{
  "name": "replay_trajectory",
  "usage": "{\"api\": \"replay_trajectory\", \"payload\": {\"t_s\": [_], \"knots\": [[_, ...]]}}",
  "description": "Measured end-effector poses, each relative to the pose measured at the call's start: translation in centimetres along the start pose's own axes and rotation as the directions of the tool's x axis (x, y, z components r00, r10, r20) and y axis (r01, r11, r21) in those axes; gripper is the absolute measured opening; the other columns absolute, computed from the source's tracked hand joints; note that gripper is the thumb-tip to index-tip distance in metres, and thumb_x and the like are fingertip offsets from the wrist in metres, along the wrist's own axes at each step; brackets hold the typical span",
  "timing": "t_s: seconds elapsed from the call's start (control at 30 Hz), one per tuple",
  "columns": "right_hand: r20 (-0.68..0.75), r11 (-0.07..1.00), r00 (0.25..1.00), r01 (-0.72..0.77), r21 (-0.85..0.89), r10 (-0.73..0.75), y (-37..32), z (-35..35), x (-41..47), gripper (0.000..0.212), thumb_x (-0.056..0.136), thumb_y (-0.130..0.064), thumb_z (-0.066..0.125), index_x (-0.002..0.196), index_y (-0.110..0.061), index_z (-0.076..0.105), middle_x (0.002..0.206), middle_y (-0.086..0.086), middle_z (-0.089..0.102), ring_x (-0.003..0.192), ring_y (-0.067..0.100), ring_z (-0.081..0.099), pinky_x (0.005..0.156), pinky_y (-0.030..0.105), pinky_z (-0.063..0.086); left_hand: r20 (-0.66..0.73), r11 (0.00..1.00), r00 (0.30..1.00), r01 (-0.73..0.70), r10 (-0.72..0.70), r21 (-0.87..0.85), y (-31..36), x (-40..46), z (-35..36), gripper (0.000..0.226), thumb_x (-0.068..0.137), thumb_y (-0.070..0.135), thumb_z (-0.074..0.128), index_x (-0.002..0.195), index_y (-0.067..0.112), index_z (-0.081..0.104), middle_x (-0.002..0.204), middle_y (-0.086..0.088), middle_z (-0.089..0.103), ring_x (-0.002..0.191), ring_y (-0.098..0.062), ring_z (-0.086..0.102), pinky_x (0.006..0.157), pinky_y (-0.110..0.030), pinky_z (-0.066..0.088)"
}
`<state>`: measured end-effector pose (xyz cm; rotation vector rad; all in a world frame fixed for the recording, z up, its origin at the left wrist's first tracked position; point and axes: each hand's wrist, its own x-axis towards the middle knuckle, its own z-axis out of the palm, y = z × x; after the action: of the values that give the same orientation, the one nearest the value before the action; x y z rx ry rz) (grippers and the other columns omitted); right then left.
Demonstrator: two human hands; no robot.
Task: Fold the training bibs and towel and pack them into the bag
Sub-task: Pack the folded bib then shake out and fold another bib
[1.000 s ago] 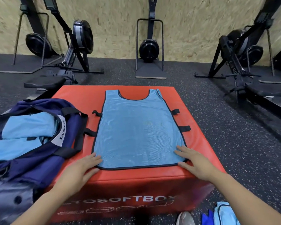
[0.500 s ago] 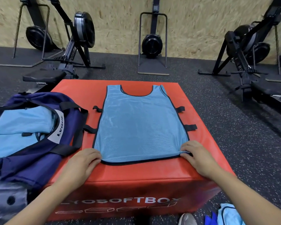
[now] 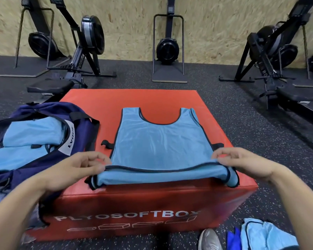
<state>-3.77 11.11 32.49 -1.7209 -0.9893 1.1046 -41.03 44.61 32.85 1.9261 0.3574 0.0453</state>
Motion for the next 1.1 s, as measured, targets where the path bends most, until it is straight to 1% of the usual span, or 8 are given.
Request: {"api": "replay_trajectory", "payload": {"t_s": [0.2, 0.33, 0.47, 0.7, 0.8, 0.9, 1.0, 1.1], "knots": [[-0.563, 0.986, 0.812, -0.166, 0.028, 0.153, 0.1, 0.7, 4.3, 0.037, 0.1, -0.045, 0.053, 0.131, -0.027, 0.057, 0.091, 0.003, 0.065, 0.075, 0.015, 0.056, 0.07, 0.03, 0.045, -0.515, 0.991, 0.852, 0.037, -0.097, -0.125, -3.4, 6.6, 2.0, 0.043, 0.08, 0.055, 0.065, 0.12, 0.042, 0.061, 0.086, 0.003, 0.07, 0.092, -0.022, 0.063, 0.088, -0.04, 0.047], [-0.471, 0.935, 0.864, -0.299, -0.193, 0.179, 2.1, 0.9, 4.5, 0.08, 0.078, -0.072, 0.065, 0.147, -0.039, 0.041, 0.109, -0.005, 0.064, 0.088, 0.011, 0.061, 0.083, 0.031, 0.05, -0.419, 0.994, 0.902, 0.106, -0.105, -0.022, -6.0, 7.5, 4.1, 0.039, 0.089, 0.023, 0.075, 0.118, 0.045, 0.06, 0.105, -0.006, 0.067, 0.099, -0.02, 0.066, 0.087, -0.023, 0.051], [-0.358, 0.757, 0.928, -0.309, -0.575, 0.107, 3.4, 1.9, 4.5, 0.099, 0.073, -0.048, 0.084, 0.154, -0.034, 0.029, 0.129, -0.007, 0.052, 0.116, 0.014, 0.055, 0.092, 0.024, 0.04, -0.425, 0.967, 0.905, 0.137, -0.033, 0.215, -7.0, 7.2, 4.1, 0.053, 0.08, 0.017, 0.082, 0.12, 0.046, 0.061, 0.103, 0.001, 0.069, 0.096, -0.019, 0.067, 0.088, -0.028, 0.05], [-0.487, 0.946, 0.867, -0.242, -0.217, 0.11, 5.4, -0.1, 4.8, 0.048, 0.09, -0.004, 0.066, 0.125, -0.036, 0.057, 0.097, 0.01, 0.072, 0.08, 0.026, 0.068, 0.081, 0.038, 0.055, -0.474, 0.98, 0.878, 0.146, -0.064, 0.137, -7.5, 7.8, 3.4, 0.061, 0.081, -0.014, 0.051, 0.111, 0.036, 0.067, 0.103, -0.013, 0.067, 0.095, -0.026, 0.066, 0.091, -0.031, 0.051], [-0.49, 0.959, 0.864, -0.224, -0.171, 0.114, 5.2, -0.6, 4.4, 0.034, 0.093, -0.001, 0.063, 0.119, -0.022, 0.06, 0.078, 0.001, 0.071, 0.068, 0.015, 0.064, 0.055, 0.014, 0.046, -0.443, 0.975, 0.892, 0.169, -0.089, 0.144, -6.8, 7.8, 3.2, 0.051, 0.085, -0.01, 0.051, 0.1, 0.035, 0.07, 0.087, -0.018, 0.061, 0.064, -0.017, 0.054, 0.061, -0.024, 0.042], [-0.373, 0.963, 0.918, -0.21, -0.17, 0.134, 4.2, -0.9, 3.9, 0.013, 0.098, -0.015, 0.061, 0.107, -0.024, 0.064, 0.056, -0.018, 0.055, 0.048, -0.004, 0.047, 0.046, 0.008, 0.033, -0.33, 0.968, 0.943, 0.13, -0.053, 0.216, -5.8, 7.9, 3.3, 0.032, 0.092, 0.004, 0.064, 0.101, 0.033, 0.074, 0.094, 0.014, 0.067, 0.08, 0.006, 0.059, 0.078, -0.008, 0.04], [-0.234, 0.919, 0.955, -0.252, -0.303, 0.184, 3.9, -1.2, 3.4, 0.011, 0.095, -0.023, 0.067, 0.097, -0.03, 0.075, 0.076, -0.01, 0.057, 0.061, -0.007, 0.049, 0.058, 0.008, 0.033, -0.286, 0.956, 0.954, 0.162, -0.088, 0.245, -5.8, 8.1, 3.2, 0.032, 0.092, 0.006, 0.064, 0.099, 0.034, 0.076, 0.104, 0.02, 0.071, 0.092, 0.006, 0.064, 0.082, -0.006, 0.039], [-0.233, 0.864, 0.955, -0.27, -0.424, 0.183, 4.4, -1.1, 3.4, 0.029, 0.091, -0.012, 0.068, 0.094, -0.04, 0.077, 0.094, 0.004, 0.068, 0.078, 0.016, 0.057, 0.074, 0.026, 0.04, -0.328, 0.952, 0.935, 0.212, -0.132, 0.219, -6.0, 7.9, 3.1, 0.036, 0.096, 0.007, 0.056, 0.101, 0.038, 0.075, 0.061, 0.009, 0.054, 0.053, -0.015, 0.045, 0.052, -0.026, 0.029]]}}
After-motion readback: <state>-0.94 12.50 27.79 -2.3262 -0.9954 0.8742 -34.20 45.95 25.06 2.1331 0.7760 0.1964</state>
